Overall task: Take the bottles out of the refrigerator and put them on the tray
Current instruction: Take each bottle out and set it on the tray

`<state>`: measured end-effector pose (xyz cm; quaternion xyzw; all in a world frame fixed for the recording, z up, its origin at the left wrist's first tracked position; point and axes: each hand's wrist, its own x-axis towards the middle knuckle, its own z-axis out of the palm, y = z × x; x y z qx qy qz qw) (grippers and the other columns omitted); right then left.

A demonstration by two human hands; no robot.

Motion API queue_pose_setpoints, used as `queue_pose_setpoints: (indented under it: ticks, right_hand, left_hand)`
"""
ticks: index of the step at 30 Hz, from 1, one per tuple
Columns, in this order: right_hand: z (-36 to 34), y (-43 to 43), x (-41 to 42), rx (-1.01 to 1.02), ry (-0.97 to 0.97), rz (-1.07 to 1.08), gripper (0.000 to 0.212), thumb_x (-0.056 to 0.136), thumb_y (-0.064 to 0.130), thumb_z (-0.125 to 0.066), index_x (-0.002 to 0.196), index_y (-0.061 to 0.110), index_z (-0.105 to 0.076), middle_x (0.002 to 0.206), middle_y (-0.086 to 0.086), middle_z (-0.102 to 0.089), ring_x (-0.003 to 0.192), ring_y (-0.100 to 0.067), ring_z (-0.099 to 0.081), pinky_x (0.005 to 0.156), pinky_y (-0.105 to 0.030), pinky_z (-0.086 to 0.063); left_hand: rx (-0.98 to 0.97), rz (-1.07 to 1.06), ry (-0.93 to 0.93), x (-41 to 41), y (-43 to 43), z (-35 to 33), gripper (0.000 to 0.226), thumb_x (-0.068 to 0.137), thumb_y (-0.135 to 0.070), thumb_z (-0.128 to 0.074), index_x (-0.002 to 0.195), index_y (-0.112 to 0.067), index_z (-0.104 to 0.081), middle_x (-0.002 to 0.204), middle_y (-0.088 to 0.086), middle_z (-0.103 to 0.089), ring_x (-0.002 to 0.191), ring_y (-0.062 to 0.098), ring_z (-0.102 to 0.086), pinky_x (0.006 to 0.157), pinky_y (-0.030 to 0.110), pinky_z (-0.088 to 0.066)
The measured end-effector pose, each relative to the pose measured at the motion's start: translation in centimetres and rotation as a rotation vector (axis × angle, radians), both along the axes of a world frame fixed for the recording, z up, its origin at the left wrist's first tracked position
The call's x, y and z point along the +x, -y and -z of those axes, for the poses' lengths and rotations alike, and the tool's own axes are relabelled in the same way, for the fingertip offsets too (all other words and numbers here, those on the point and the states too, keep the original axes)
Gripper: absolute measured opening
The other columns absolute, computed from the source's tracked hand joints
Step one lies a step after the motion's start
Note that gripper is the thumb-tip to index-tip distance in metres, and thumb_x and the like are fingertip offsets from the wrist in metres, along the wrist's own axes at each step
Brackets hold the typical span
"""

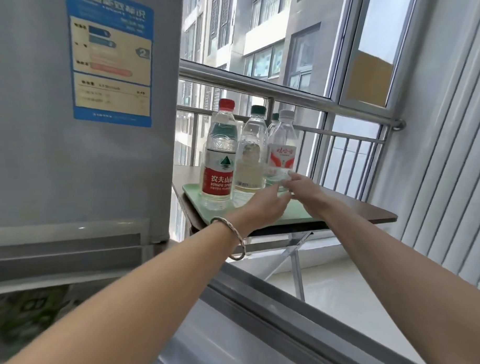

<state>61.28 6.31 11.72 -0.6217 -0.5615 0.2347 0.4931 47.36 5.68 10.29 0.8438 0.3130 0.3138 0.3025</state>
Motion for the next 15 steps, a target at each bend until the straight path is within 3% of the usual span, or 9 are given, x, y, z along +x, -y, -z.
queue_pose_setpoints:
  ticks: [2, 4, 7, 10, 12, 15]
  right_hand:
    - [0.2, -0.6, -0.1, 0.023, 0.016, 0.039, 0.028, 0.098, 0.01, -0.042, 0.099, 0.025, -0.065, 0.12, -0.008, -0.066, 0.116, -0.026, -0.057, 0.105, -0.041, -0.041]
    - [0.5, -1.1, 0.1, 0.048, 0.002, 0.086, 0.026, 0.098, 0.009, -0.042, 0.104, 0.017, -0.066, 0.121, -0.012, -0.066, 0.113, -0.026, -0.058, 0.098, -0.037, -0.045]
    - [0.9, -1.3, -0.6, 0.117, 0.022, 0.21, 0.016, 0.095, 0.015, -0.05, 0.106, 0.013, -0.062, 0.119, -0.013, -0.065, 0.098, -0.02, -0.059, 0.075, -0.028, -0.047]
    - [1.1, -0.3, -2.4, 0.328, 0.164, 0.475, 0.03, 0.089, 0.011, -0.054, 0.118, 0.007, -0.054, 0.113, -0.013, -0.062, 0.097, -0.024, -0.06, 0.082, -0.039, -0.054]
    - [0.9, 0.7, -4.4, 0.485, 0.299, 0.43, 0.023, 0.087, 0.003, -0.052, 0.109, 0.007, -0.058, 0.102, -0.01, -0.066, 0.084, -0.02, -0.063, 0.077, -0.037, -0.057]
    - [0.4, 1.6, -7.9, 0.509, 0.513, 0.259, 0.021, 0.088, -0.002, -0.051, 0.106, 0.004, -0.061, 0.091, -0.011, -0.069, 0.074, -0.017, -0.064, 0.068, -0.026, -0.055]
  left_hand:
    - [-0.012, -0.02, -0.016, 0.0, -0.3, 0.3, 0.051, 0.103, -0.028, -0.037, 0.151, -0.011, -0.032, 0.154, 0.012, -0.038, 0.141, 0.028, -0.035, 0.113, 0.037, -0.029]
    - [-0.022, -0.037, -0.006, -0.1, -0.5, 0.4, 0.049, 0.103, -0.028, -0.036, 0.149, -0.01, -0.036, 0.151, 0.012, -0.041, 0.139, 0.028, -0.038, 0.112, 0.037, -0.031]
    - [-0.006, -0.051, 0.015, -0.7, -0.2, 0.2, 0.046, 0.103, -0.026, -0.037, 0.146, -0.009, -0.041, 0.148, 0.013, -0.045, 0.136, 0.028, -0.042, 0.111, 0.038, -0.034]
    - [0.035, -0.059, 0.021, -1.8, 0.1, -0.2, 0.042, 0.103, -0.021, -0.038, 0.144, -0.011, -0.043, 0.145, 0.012, -0.049, 0.131, 0.027, -0.047, 0.103, 0.034, -0.038]
    - [0.103, -0.076, -0.014, -3.1, 0.4, -0.7, 0.042, 0.103, -0.019, -0.04, 0.144, -0.012, -0.042, 0.141, 0.014, -0.053, 0.127, 0.028, -0.05, 0.098, 0.031, -0.04]
    - [0.245, -0.135, -0.108, -6.1, 0.9, -1.3, 0.047, 0.1, -0.014, -0.043, 0.146, -0.013, -0.036, 0.136, 0.015, -0.056, 0.122, 0.03, -0.055, 0.104, 0.038, -0.045]
